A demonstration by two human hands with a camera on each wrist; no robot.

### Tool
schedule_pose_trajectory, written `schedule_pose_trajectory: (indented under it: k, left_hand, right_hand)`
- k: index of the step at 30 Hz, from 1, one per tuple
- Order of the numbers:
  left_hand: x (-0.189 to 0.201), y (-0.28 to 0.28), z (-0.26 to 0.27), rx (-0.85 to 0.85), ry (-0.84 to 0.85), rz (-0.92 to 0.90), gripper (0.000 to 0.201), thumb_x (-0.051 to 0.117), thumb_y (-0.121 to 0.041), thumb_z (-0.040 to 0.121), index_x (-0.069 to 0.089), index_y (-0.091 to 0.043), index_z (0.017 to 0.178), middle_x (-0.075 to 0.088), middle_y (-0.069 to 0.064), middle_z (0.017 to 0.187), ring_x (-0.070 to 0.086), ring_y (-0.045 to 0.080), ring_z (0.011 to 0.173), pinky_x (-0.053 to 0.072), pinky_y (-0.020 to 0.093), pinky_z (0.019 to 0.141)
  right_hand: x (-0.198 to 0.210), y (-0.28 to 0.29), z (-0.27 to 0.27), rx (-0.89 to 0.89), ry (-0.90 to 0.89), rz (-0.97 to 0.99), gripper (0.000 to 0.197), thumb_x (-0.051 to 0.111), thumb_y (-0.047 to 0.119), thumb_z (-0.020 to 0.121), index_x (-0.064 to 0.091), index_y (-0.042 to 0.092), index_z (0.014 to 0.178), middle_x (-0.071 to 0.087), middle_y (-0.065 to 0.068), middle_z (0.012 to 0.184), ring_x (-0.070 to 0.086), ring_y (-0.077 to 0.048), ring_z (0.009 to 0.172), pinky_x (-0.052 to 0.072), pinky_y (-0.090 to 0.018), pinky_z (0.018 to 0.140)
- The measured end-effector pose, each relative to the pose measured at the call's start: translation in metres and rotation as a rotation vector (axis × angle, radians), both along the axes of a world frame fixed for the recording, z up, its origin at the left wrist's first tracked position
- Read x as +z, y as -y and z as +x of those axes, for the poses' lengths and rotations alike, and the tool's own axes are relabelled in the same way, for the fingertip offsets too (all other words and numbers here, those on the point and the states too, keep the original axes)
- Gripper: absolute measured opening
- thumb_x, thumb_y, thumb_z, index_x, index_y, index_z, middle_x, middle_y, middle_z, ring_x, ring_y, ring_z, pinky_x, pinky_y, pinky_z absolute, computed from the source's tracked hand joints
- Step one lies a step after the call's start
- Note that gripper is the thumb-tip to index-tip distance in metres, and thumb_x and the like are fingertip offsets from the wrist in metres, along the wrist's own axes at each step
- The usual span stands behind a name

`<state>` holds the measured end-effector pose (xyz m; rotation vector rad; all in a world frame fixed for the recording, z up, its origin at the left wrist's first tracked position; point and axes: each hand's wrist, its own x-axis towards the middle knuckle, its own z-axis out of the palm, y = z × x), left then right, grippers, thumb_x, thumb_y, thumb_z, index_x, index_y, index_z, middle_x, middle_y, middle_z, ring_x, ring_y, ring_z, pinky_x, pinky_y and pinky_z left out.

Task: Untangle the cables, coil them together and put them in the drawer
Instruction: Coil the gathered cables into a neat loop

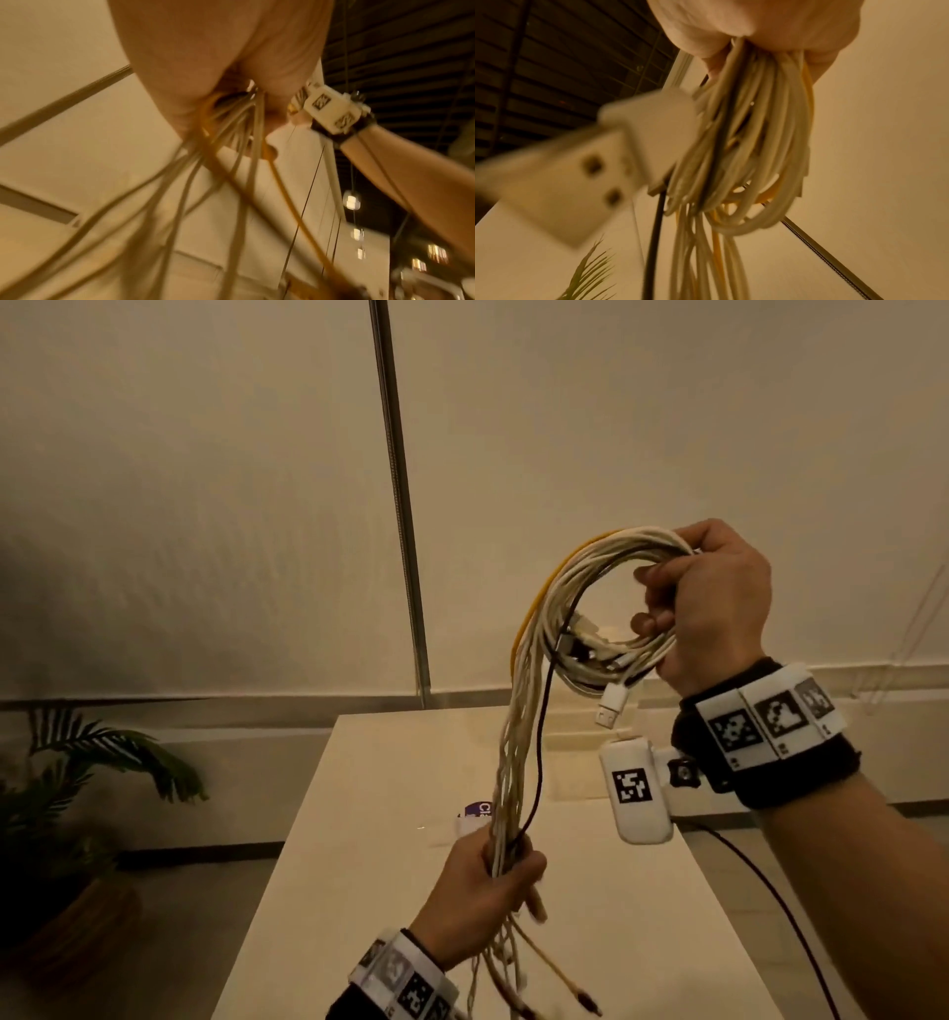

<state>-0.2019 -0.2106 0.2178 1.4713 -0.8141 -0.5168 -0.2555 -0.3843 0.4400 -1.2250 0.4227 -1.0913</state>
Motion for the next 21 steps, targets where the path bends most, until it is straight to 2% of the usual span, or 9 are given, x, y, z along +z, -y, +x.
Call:
schedule_pose_trajectory:
  k: [1,4,6,9,11,13,16,19,21]
  left_hand:
    - [-0.005,-0.001,-0.003,0.041,-0.040,-0.002,0.026,0.065,-0.023,0.085,0.051,-0.001,0.081,0.052,-0.002,0.055,0.057,0.022,0.044,0.053,0.046,0.059]
    - [-0.014,0.001,-0.013,0.160,-0.253,-0.077,0.027,0.059,-0.027,0.084,0.047,-0.003,0.085,0.033,0.000,0.048,0.029,0.015,0.036,0.032,0.025,0.041]
    - [-0.018,0.004,-0.017,0.113,-0.281,-0.102,0.023,0.059,-0.025,0.084,0.047,-0.005,0.084,0.037,0.001,0.048,0.034,0.016,0.037,0.036,0.024,0.043]
    - [-0.019,-0.004,-0.015,-0.059,-0.127,0.017,0.029,0.074,-0.022,0.078,0.061,-0.007,0.099,0.071,0.008,0.083,0.068,0.022,0.079,0.054,0.031,0.075]
    - [-0.009,-0.016,-0.003,-0.168,-0.012,0.105,0.077,0.084,-0.042,0.068,0.050,-0.019,0.133,0.064,-0.007,0.129,0.056,0.010,0.124,0.042,0.025,0.103]
    - [0.022,-0.025,0.011,-0.130,0.076,0.061,0.114,0.087,-0.054,0.055,0.029,-0.027,0.149,0.040,-0.012,0.152,0.034,0.005,0.142,0.027,0.030,0.117]
    - [0.092,-0.022,0.020,-0.003,0.221,-0.117,0.124,0.083,-0.039,0.045,0.019,-0.038,0.151,0.032,-0.012,0.156,0.030,0.008,0.144,0.030,0.039,0.118]
    - [0.150,-0.003,0.017,0.032,0.345,-0.254,0.118,0.087,-0.060,0.045,0.029,-0.036,0.145,0.052,-0.004,0.141,0.054,0.015,0.128,0.048,0.035,0.104]
    - [0.163,0.010,0.012,0.077,0.398,-0.265,0.111,0.091,-0.046,0.051,0.035,-0.030,0.145,0.060,-0.002,0.127,0.064,0.019,0.111,0.056,0.039,0.091]
  right_hand:
    - [0.001,0.001,-0.001,-0.004,0.000,-0.002,0.033,0.039,-0.016,0.065,0.052,0.014,0.063,0.055,-0.014,0.062,0.036,-0.012,0.034,0.029,-0.022,0.041]
    - [-0.001,-0.003,-0.001,0.000,-0.012,-0.034,0.033,0.039,-0.016,0.068,0.054,0.014,0.066,0.056,-0.012,0.063,0.038,-0.012,0.036,0.031,-0.022,0.041]
    - [-0.001,-0.005,-0.001,0.003,-0.015,-0.048,0.033,0.039,-0.016,0.069,0.054,0.014,0.067,0.056,-0.011,0.062,0.039,-0.012,0.037,0.031,-0.022,0.041]
    - [-0.003,-0.011,-0.003,0.047,-0.029,-0.121,0.032,0.040,-0.017,0.066,0.052,0.013,0.066,0.052,-0.010,0.058,0.040,-0.014,0.041,0.028,-0.022,0.040]
    - [-0.008,-0.016,-0.006,0.093,-0.048,-0.191,0.031,0.040,-0.018,0.066,0.052,0.010,0.067,0.048,-0.010,0.056,0.040,-0.016,0.043,0.028,-0.023,0.040]
    - [-0.014,-0.020,-0.009,0.130,-0.057,-0.253,0.029,0.041,-0.019,0.066,0.052,0.008,0.068,0.046,-0.010,0.056,0.040,-0.018,0.044,0.028,-0.026,0.041]
    - [-0.020,-0.025,-0.008,0.180,-0.054,-0.303,0.022,0.046,-0.010,0.062,0.053,0.011,0.067,0.046,-0.007,0.056,0.039,-0.020,0.047,0.029,-0.025,0.040]
    - [-0.022,-0.030,-0.004,0.180,-0.055,-0.309,0.024,0.046,-0.013,0.065,0.054,0.008,0.071,0.047,-0.009,0.057,0.040,-0.018,0.045,0.029,-0.025,0.040]
    - [-0.022,-0.030,-0.002,0.138,-0.033,-0.282,0.028,0.043,-0.017,0.067,0.054,0.008,0.072,0.050,-0.012,0.061,0.041,-0.019,0.046,0.029,-0.026,0.040]
